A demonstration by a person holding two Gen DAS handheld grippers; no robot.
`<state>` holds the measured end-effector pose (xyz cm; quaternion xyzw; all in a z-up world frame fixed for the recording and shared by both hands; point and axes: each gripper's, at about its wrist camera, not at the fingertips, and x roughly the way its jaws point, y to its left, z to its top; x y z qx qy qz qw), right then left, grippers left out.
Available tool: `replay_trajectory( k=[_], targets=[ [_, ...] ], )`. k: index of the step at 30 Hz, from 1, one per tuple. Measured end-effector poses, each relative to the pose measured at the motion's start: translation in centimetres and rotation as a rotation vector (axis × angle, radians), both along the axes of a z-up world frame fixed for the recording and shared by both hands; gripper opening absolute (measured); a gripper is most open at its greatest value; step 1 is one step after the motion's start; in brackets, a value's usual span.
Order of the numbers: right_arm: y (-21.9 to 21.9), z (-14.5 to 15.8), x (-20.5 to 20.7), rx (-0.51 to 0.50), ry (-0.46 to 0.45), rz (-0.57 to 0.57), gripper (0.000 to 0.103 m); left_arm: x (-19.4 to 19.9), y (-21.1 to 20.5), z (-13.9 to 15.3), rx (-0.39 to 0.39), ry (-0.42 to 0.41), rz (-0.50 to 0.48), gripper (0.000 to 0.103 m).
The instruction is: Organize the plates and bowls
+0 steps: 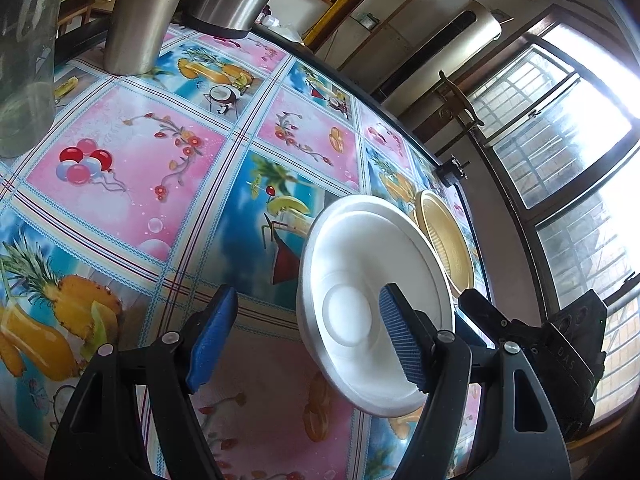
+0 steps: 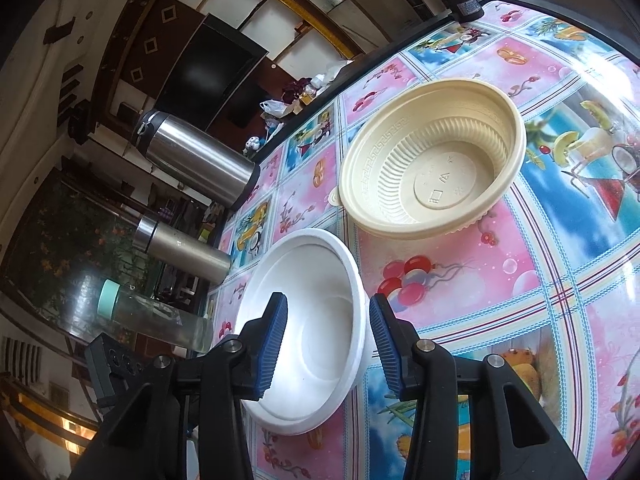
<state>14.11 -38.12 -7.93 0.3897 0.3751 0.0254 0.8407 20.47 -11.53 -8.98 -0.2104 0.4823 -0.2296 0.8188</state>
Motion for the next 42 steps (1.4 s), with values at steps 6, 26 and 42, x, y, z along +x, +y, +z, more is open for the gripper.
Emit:
replay_trajectory(
  k=[6,26,42],
  targets=[
    [0.2,0.1,0.0,-0.035,0.008,-0.009,0.044,-0.3,-0.8,0.3,0.049,-0.037,-0.011,0.073],
    [0.2,0.0,0.1,-0.051,0.019,-0.015,0.038,-1.4,-2.4,1.0,0.165,-0.131,-0.037,0.073],
    [0.2,0.0,0.0,-0.051,0.018,-0.013,0.038,-1.5,-2.5,1.0,0.172,-0.133,-0.037,0.073]
  ],
)
